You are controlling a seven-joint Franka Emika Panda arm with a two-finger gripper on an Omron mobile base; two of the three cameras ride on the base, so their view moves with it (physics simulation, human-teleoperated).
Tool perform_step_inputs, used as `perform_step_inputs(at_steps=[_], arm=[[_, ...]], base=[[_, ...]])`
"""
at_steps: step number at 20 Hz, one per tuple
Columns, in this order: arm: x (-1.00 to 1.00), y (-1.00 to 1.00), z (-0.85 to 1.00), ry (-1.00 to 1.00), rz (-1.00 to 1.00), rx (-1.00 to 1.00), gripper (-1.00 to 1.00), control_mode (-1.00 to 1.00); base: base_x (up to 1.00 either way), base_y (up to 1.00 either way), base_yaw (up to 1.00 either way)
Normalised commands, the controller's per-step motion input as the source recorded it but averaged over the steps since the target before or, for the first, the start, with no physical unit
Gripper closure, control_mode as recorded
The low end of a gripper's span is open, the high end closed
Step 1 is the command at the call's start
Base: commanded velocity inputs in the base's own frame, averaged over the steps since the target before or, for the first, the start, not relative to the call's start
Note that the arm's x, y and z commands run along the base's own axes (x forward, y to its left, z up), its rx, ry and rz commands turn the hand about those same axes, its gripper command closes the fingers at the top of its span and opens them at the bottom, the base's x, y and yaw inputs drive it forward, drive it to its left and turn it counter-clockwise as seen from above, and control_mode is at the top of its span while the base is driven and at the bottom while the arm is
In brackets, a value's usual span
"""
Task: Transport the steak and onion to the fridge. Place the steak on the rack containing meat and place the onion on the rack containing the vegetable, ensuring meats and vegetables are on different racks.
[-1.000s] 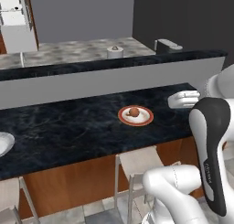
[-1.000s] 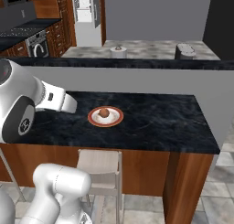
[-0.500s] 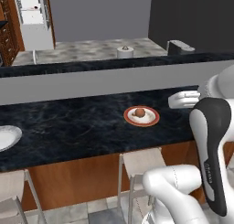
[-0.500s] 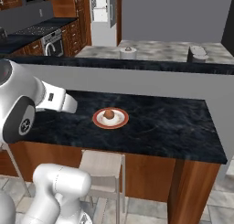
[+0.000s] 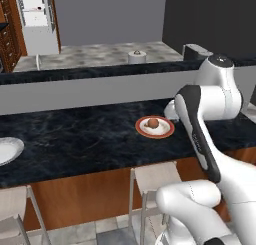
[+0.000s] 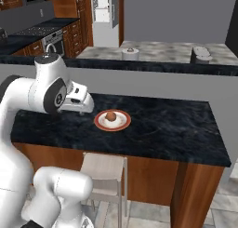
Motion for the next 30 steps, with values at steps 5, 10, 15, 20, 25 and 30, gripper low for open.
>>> perform_step_inputs(at_steps=[5, 10, 15, 20, 25, 30], arm=[[1.0, 0.0, -0.58, 0.24, -0.01, -0.01, -1.0, -1.0], [0.82, 0.0, -0.49, 0.08, -0.02, 0.0, -1.0, -1.0], [0.52, -0.09, -0.37, 0.0, 0.0, 0.0, -1.0, -1.0], [0.7, -0.12, -0.45, 0.01, 0.0, 0.0, -1.0, -1.0], [0.65, -0.07, -0.38, 0.0, 0.0, 0.0, -1.0, -1.0], [0.66, -0.01, -0.32, 0.0, 0.0, 0.0, -1.0, -1.0]], base=[[0.0, 0.0, 0.0], [0.0, 0.0, 0.0], [0.0, 0.0, 0.0], [0.0, 0.0, 0.0], [0.0, 0.0, 0.0], [0.0, 0.0, 0.0]])
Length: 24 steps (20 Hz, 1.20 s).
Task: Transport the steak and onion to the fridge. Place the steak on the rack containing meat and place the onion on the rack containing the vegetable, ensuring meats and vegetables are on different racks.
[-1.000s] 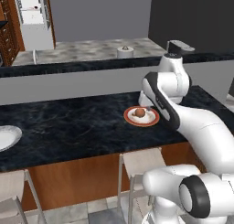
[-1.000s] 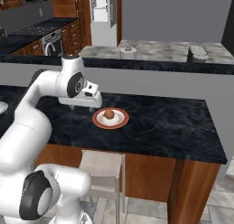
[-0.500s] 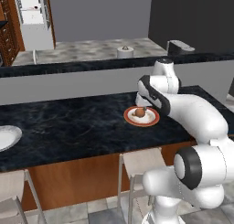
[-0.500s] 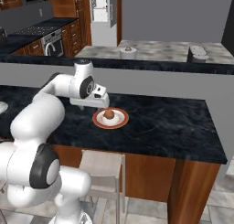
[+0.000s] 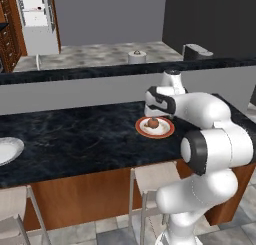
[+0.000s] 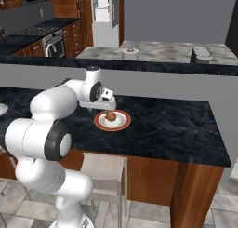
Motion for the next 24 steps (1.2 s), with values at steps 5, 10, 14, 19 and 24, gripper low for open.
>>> perform_step_inputs(at_steps=[5, 10, 14, 19, 24], arm=[[0.54, 0.0, -0.21, 0.0, -0.04, 0.0, -1.0, -1.0], [0.53, -0.03, -0.14, 0.0, 0.0, 0.0, -1.0, -1.0], [0.53, 0.0, -0.27, 0.0, 0.0, -0.01, -1.0, -1.0], [0.22, 0.0, -0.3, 0.0, 0.0, 0.0, -1.0, -1.0], [0.0, 0.0, -0.21, 0.0, 0.0, 0.0, -1.0, -1.0]], base=[[0.0, 0.0, 0.0], [0.0, 0.0, 0.0], [0.0, 0.0, 0.0], [0.0, 0.0, 0.0], [0.0, 0.0, 0.0]])
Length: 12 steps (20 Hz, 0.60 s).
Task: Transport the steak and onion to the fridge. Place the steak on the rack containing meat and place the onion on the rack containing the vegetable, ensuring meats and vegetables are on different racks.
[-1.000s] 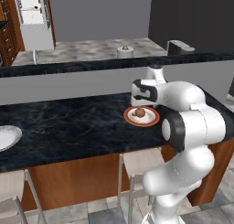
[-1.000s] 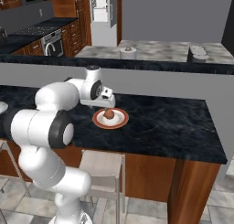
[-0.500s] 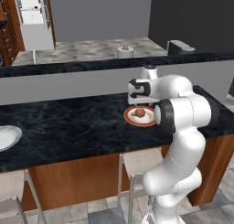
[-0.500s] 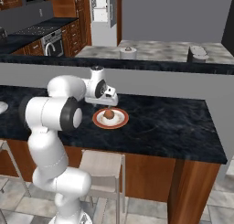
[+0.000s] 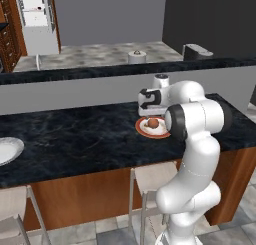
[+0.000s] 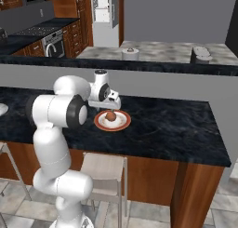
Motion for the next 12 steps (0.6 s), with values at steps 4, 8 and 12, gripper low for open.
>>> perform_step_inputs(at_steps=[4, 8, 12], arm=[[0.0, 0.0, -0.14, 0.0, 0.0, 0.0, -1.0, -1.0], [0.0, 0.0, -0.07, -0.03, 0.0, 0.0, -1.0, -1.0], [0.0, 0.0, -0.09, -0.07, 0.0, 0.0, -1.0, -1.0]], base=[[0.0, 0.0, 0.0], [0.0, 0.0, 0.0], [0.0, 0.0, 0.0]])
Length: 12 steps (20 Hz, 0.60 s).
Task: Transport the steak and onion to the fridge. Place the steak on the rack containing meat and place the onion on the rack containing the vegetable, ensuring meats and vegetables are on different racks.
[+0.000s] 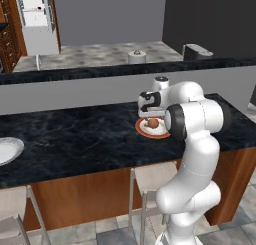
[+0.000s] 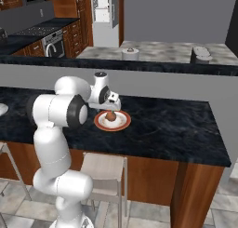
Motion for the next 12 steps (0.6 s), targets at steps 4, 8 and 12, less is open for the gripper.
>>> perform_step_inputs(at_steps=[4, 8, 12], arm=[[0.0, -0.05, -0.04, -0.17, 0.0, 0.0, -1.0, -1.0], [0.01, -0.08, -0.09, -0.16, 0.0, 0.0, -1.0, -1.0], [0.01, -0.09, -0.09, -0.05, 0.0, 0.0, -1.0, -1.0]], base=[[0.0, 0.0, 0.0], [0.0, 0.0, 0.0], [0.0, 0.0, 0.0]])
